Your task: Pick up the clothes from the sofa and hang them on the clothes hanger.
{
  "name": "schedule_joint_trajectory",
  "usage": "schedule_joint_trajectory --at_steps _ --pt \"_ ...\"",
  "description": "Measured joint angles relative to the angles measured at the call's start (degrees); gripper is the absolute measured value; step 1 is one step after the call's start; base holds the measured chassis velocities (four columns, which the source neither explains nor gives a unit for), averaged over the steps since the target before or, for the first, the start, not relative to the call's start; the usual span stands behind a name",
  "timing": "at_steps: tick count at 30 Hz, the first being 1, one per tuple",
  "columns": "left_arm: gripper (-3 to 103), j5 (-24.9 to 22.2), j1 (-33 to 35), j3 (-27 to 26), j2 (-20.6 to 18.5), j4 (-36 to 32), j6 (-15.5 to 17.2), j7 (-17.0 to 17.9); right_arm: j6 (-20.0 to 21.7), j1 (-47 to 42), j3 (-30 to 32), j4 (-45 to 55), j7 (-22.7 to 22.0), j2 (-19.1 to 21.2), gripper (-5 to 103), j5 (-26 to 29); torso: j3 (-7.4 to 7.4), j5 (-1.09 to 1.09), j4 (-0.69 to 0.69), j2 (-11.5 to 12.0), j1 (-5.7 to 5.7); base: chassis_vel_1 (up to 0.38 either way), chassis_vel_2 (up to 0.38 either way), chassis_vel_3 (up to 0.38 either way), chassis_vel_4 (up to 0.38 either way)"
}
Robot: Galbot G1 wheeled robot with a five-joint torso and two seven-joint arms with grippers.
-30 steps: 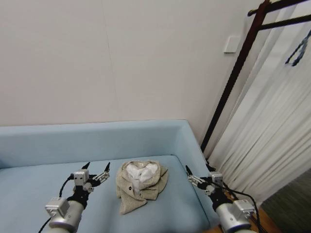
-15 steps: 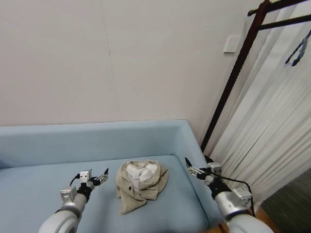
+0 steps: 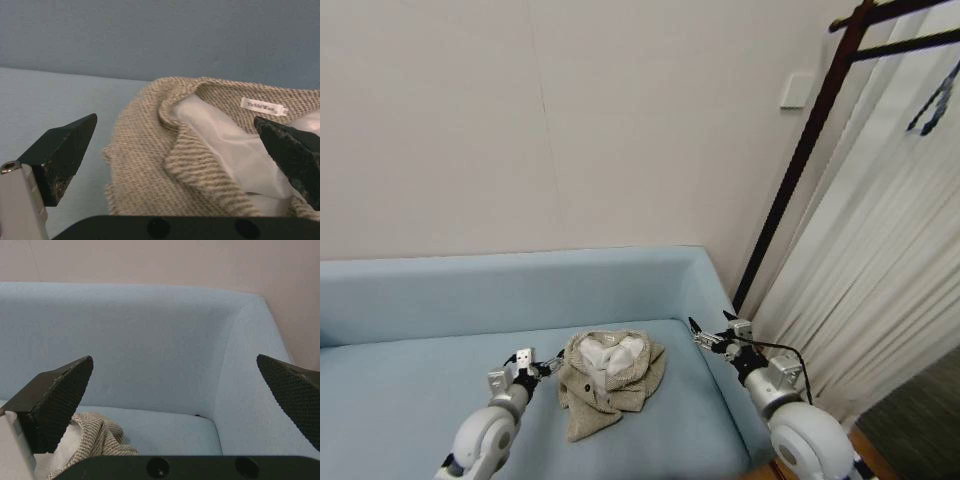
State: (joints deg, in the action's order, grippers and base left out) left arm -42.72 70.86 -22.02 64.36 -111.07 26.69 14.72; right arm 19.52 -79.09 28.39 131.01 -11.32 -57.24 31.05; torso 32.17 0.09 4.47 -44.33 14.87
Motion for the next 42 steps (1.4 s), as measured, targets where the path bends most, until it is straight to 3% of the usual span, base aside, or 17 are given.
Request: schedule_joint_trajectory --at_steps 11,15,17,19,20,21,26,30,32,35,38,42 --pt "103 -0.4 -6.6 4.1 2.8 8.6 0.7 -1.1 0.2 -0.4 0.9 -0.9 0.0 0.6 100 -0.2 0.00 0.00 0.00 0.0 0.00 0.000 0.000 0.000 0.000" --pt "93 -0.2 -7.3 4.5 3.2 10.1 1.0 -2.9 0.1 -0.4 1.1 -1.3 -0.2 0.7 100 -0.1 0.00 0.00 0.00 0.0 0.00 0.000 0.000 0.000 0.000" --pt "82 -0.2 -7.5 4.7 3.4 10.5 2.0 -3.7 0.1 -0.2 1.1 -1.6 -0.3 0.7 100 -0.1 -0.01 0.00 0.00 0.0 -0.01 0.000 0.000 0.000 0.000" --pt "82 -0.2 -7.5 4.8 3.5 10.7 2.2 -3.8 0.0 -0.2 1.1 -1.7 -0.3 0.6 100 -0.1 -0.01 0.00 0.00 0.0 -0.01 0.000 0.000 0.000 0.000" --pt "72 -0.2 -7.5 4.9 3.5 11.0 2.5 -3.8 0.0 -0.1 1.1 -1.8 -0.3 0.6 100 -0.1 -0.01 0.00 0.00 0.0 0.00 0.000 0.000 0.000 0.000" --pt "72 -0.2 -7.5 4.9 3.5 11.2 2.6 -3.8 0.0 0.0 1.2 -1.8 -0.3 0.6 100 -0.1 -0.01 0.00 0.00 0.0 0.00 0.000 0.000 0.000 0.000" --pt "50 -0.3 -8.4 5.1 3.3 12.7 3.0 -3.8 0.0 0.1 1.4 -1.9 -0.4 0.6 100 -0.1 -0.01 0.00 0.00 0.0 -0.01 0.000 0.000 0.000 0.000" --pt "39 -0.7 -9.2 5.3 3.0 13.4 3.0 -3.7 0.0 0.1 1.6 -1.9 -0.5 0.6 100 0.0 -0.01 0.00 -0.01 0.0 -0.01 0.000 0.000 0.000 0.000" --pt "28 -0.9 -9.6 5.5 2.9 13.8 3.0 -3.7 0.0 0.1 1.7 -1.9 -0.6 0.5 100 0.0 -0.01 -0.01 0.00 0.0 -0.01 0.000 0.000 0.000 0.000" --pt "22 -0.1 -9.8 5.6 2.6 13.9 2.9 -3.7 0.0 0.1 1.7 -1.9 -0.9 0.4 100 0.2 -0.01 -0.01 0.00 0.0 -0.01 0.000 0.000 0.000 0.000" --pt "7 1.5 -9.0 5.7 1.3 12.3 2.7 -3.7 0.2 0.1 1.6 -1.9 -1.3 -0.2 100 1.6 -0.01 -0.01 0.00 0.0 -0.01 0.000 0.000 0.000 0.000" --pt "6 2.6 -8.0 5.5 -0.8 9.2 2.7 -3.6 1.2 1.0 0.8 -1.6 -2.3 -0.4 100 4.0 -0.01 -0.02 0.00 0.0 -0.01 0.000 0.000 0.000 0.000"
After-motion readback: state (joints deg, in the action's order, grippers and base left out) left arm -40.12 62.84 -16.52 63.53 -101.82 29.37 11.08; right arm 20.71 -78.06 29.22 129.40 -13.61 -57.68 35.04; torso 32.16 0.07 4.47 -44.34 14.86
